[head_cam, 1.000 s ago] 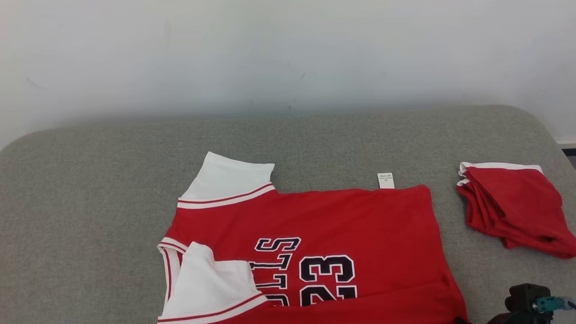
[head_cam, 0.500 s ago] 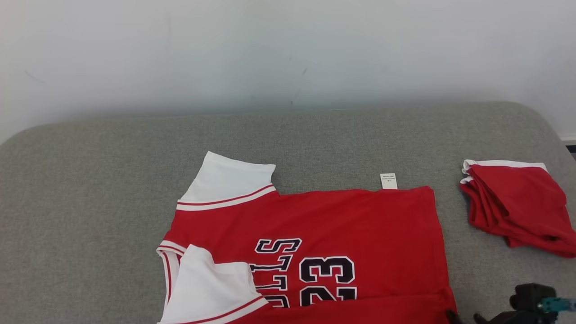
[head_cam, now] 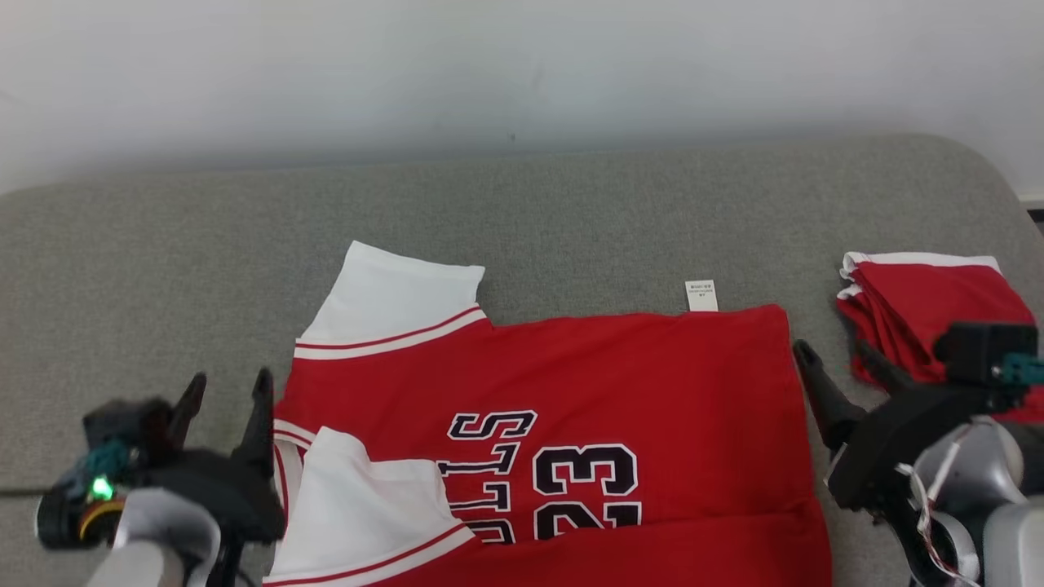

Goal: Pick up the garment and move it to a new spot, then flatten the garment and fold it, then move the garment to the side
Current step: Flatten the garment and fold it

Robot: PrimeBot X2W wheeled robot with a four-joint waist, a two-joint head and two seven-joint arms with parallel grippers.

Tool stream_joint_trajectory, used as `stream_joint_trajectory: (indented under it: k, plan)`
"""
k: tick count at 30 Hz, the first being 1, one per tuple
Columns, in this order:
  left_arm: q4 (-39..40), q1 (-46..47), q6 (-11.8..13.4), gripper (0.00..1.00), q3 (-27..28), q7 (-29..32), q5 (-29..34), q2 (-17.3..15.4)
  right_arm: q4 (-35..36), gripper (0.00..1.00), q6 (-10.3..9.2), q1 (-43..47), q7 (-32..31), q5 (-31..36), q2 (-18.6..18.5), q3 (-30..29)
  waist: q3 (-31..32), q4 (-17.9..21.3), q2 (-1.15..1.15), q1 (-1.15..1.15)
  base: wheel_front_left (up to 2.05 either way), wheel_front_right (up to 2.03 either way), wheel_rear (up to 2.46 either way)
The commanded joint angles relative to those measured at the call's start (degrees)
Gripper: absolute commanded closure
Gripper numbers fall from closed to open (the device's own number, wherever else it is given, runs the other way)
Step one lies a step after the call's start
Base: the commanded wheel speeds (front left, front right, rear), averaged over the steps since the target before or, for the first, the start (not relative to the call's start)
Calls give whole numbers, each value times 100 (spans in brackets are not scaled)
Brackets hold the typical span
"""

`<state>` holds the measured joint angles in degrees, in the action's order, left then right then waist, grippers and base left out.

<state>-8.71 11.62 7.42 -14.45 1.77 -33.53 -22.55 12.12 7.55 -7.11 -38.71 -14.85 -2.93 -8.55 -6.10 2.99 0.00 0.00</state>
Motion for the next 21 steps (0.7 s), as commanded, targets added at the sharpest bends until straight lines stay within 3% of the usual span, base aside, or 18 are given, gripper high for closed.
stream_joint_trajectory:
  k: [1, 8, 14, 21]
  plan:
    - [-167, 413, -89, 0, -112, 156, 91, 27, -92, 0, -15, -211, 44, 48, -59, 130, -353, 158, 0, 0, 0, 0, 0]
    - [-1612, 2347, -499, 0, -482, 787, 240, 149, -730, 0, -15, -1219, 205, -69, -225, 1070, -1038, 526, 0, 0, 0, 0, 0]
    - [-2620, 3440, -840, 0, -660, 1140, 366, 45, -1013, 0, -15, -1989, 408, -142, -320, 1623, -1515, 895, 0, 0, 0, 0, 0]
    - [-3313, 4055, -927, 0, -739, 1333, 451, -69, -1243, 0, -15, -2365, 666, -205, -318, 1843, -1785, 1071, 0, 0, 0, 0, 0]
